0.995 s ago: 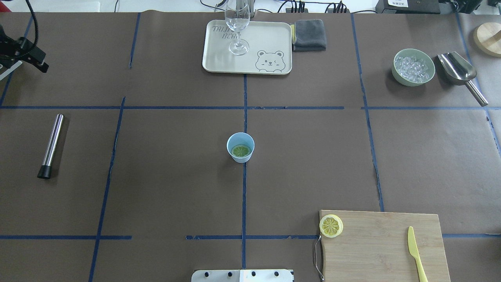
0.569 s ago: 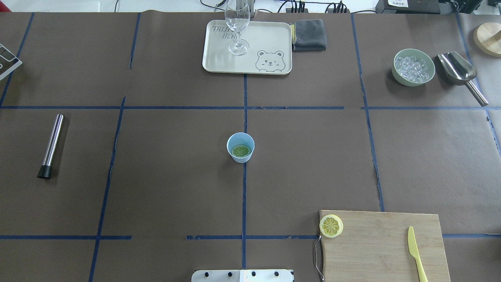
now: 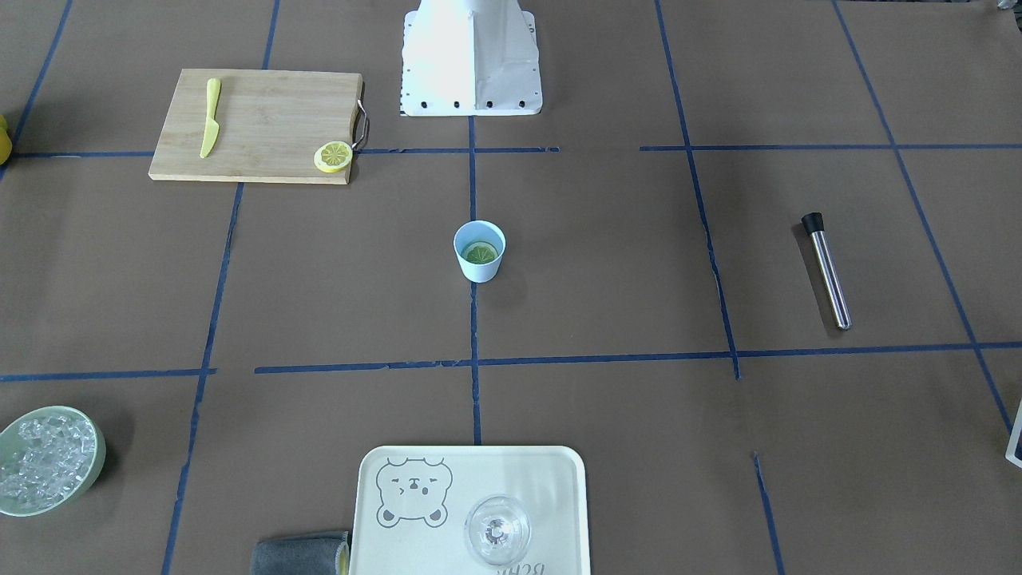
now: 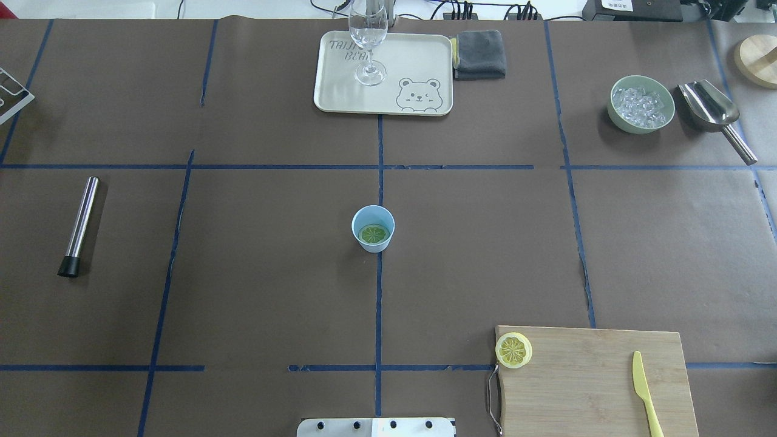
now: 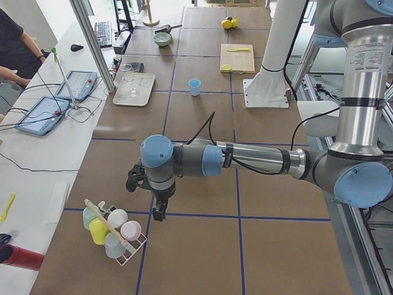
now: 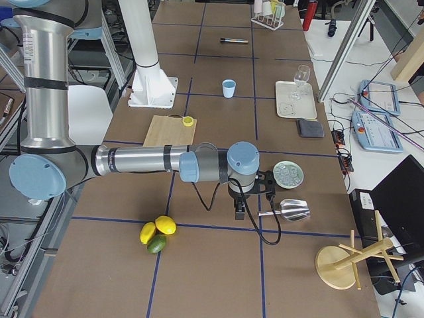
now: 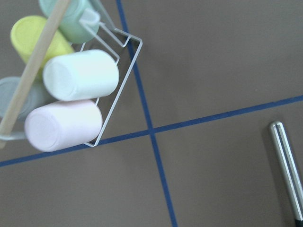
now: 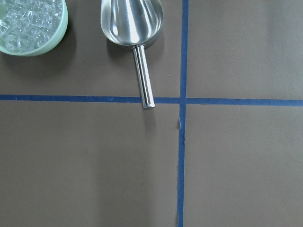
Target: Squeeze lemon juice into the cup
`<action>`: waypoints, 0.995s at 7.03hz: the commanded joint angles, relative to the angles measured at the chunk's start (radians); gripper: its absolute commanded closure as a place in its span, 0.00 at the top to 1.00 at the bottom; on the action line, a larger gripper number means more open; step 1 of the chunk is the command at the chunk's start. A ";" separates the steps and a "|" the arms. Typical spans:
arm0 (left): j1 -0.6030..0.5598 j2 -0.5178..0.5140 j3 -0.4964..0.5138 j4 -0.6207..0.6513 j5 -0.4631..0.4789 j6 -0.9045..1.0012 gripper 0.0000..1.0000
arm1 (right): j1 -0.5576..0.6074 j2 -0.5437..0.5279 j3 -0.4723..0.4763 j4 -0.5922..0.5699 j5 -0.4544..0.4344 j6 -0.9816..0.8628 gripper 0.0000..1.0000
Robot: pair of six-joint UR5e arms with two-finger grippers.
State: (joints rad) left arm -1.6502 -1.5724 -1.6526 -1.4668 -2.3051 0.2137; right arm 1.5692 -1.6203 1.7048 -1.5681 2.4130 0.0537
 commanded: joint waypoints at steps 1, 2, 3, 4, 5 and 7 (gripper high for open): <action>-0.003 0.002 0.019 -0.018 0.001 -0.028 1.00 | 0.000 -0.001 -0.005 -0.003 0.018 -0.001 1.00; 0.003 0.000 0.016 -0.052 0.003 -0.084 1.00 | 0.000 -0.001 -0.007 -0.003 0.018 -0.002 1.00; 0.022 -0.001 0.017 -0.064 0.003 -0.091 1.00 | 0.000 -0.001 -0.014 -0.001 0.020 -0.002 1.00; 0.053 0.000 0.017 -0.066 0.001 -0.092 1.00 | 0.000 -0.001 -0.016 -0.001 0.020 -0.002 1.00; 0.064 0.000 0.022 -0.064 0.001 -0.093 1.00 | 0.000 -0.001 -0.019 -0.001 0.020 -0.002 1.00; 0.066 0.000 0.023 -0.066 0.001 -0.091 1.00 | 0.000 0.000 -0.022 0.000 0.020 -0.002 1.00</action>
State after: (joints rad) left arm -1.5882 -1.5724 -1.6301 -1.5317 -2.3040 0.1219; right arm 1.5693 -1.6205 1.6849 -1.5689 2.4329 0.0521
